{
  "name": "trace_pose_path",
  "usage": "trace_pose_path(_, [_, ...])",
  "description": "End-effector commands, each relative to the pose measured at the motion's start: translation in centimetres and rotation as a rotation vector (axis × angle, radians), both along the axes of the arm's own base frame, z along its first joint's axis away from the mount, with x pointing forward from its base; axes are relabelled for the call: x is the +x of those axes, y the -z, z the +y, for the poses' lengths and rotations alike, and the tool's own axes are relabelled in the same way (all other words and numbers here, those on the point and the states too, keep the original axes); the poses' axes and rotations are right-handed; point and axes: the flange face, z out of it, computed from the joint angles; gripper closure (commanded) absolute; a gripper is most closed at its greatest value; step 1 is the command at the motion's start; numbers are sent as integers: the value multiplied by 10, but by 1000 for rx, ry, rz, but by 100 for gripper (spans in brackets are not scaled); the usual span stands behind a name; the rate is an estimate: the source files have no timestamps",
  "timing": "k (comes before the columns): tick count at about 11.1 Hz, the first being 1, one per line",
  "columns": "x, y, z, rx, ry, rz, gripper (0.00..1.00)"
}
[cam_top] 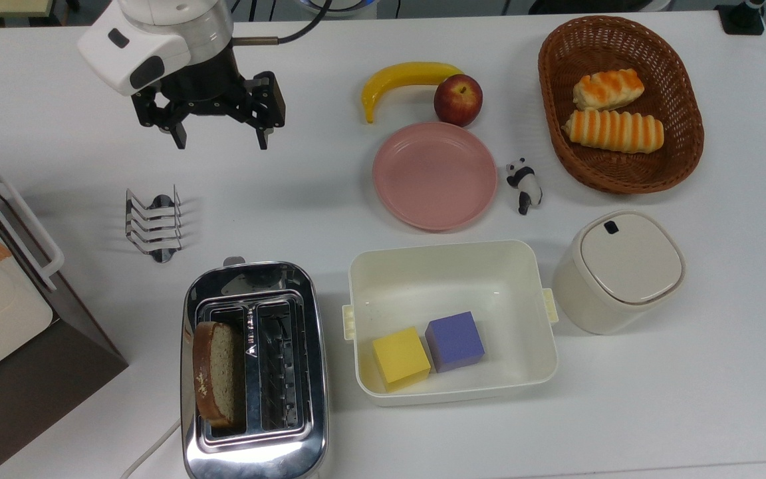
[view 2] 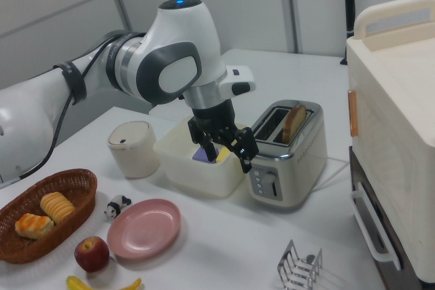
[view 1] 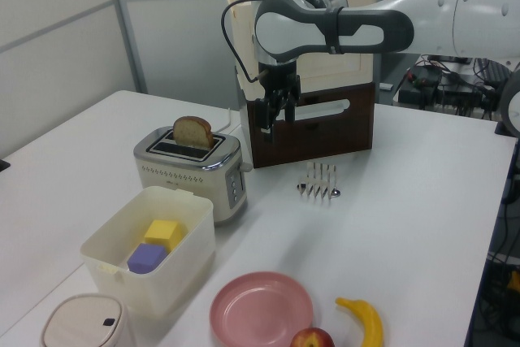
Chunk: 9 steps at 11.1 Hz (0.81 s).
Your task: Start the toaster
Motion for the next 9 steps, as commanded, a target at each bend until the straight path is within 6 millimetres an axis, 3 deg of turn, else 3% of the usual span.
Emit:
trace_pose_path(1, [-13,-7,0,-11,-17,25,0])
trace_pose_path(3, [-13,-6,-1,-6,-12,26,4])
trace_pose_path(4, [-13,-6,-2,-4,-11,27,17])
trace_pose_path(5, [-13,-6,-5,-3,-9,25,40])
trace_pose_path(7, [-14,-5,-8,-3,-3,28,71])
trace_pose_path(8, [-14,-5,-7,2,0,28,92])
trace_pose_path(9, [-14,-3,-6,3,2,32,100])
